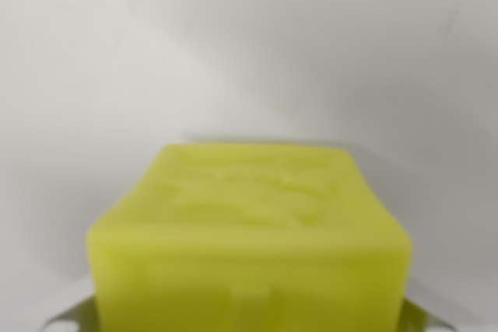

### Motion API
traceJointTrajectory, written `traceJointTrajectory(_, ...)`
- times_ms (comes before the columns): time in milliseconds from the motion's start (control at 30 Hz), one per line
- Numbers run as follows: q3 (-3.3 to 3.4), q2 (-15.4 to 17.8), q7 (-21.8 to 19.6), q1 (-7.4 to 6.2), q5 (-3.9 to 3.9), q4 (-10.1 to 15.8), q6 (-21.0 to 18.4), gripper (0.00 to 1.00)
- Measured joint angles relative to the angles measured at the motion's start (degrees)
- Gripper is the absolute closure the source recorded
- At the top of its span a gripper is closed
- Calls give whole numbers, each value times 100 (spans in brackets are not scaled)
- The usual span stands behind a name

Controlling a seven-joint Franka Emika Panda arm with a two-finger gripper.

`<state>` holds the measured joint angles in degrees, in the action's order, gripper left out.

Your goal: Pick yellow cube

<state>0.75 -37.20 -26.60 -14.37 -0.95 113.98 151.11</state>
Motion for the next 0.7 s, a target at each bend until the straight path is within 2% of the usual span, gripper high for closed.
traceJointTrajectory(700, 0, 669, -17, 2, 23, 161, -510, 100)
